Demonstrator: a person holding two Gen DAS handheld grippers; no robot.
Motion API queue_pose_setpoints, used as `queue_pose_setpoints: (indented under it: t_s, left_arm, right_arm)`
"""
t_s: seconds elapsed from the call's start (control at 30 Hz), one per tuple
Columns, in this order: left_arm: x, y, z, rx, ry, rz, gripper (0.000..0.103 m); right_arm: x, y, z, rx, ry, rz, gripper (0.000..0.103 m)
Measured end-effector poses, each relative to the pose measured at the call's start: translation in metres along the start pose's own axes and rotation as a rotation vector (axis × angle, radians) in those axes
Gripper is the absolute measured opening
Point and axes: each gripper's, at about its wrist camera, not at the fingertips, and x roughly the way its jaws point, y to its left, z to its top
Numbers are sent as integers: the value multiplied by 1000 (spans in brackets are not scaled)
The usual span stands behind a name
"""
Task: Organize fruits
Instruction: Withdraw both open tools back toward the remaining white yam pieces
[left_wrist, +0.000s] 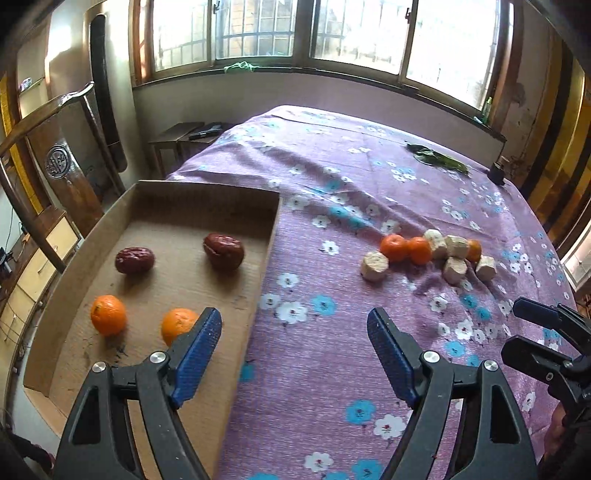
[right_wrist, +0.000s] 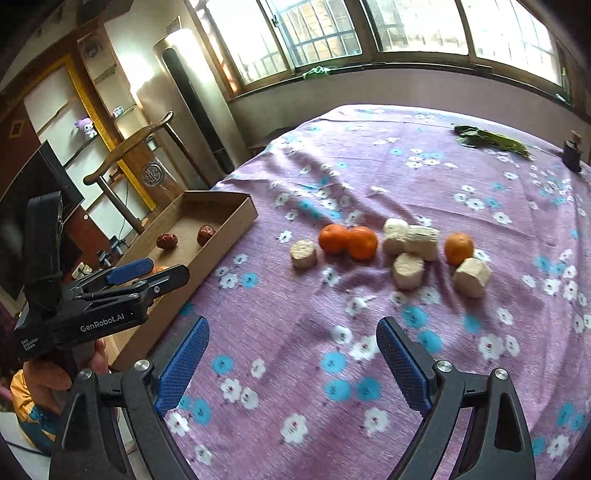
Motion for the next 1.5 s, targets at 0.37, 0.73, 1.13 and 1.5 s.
queue_pose_setpoints:
  t_s: [0.37,0.73,1.13,1.5]
  left_arm:
    - [18,-60,0,72,48,-76,81]
    - [52,-64,14,81,94,-73,81]
    - [92,-70,28,57,127,-35,80]
    - [114,-74,31,100,128,-16,45]
  right_arm:
    - [-46,-42,-23,5,-54,-123,100]
    - [-27,-70,-21,100,-51,-278,100]
    - [-7,-73,-13,60,-20,-271,100]
    - [1,-86,-7,64,1,-276,100]
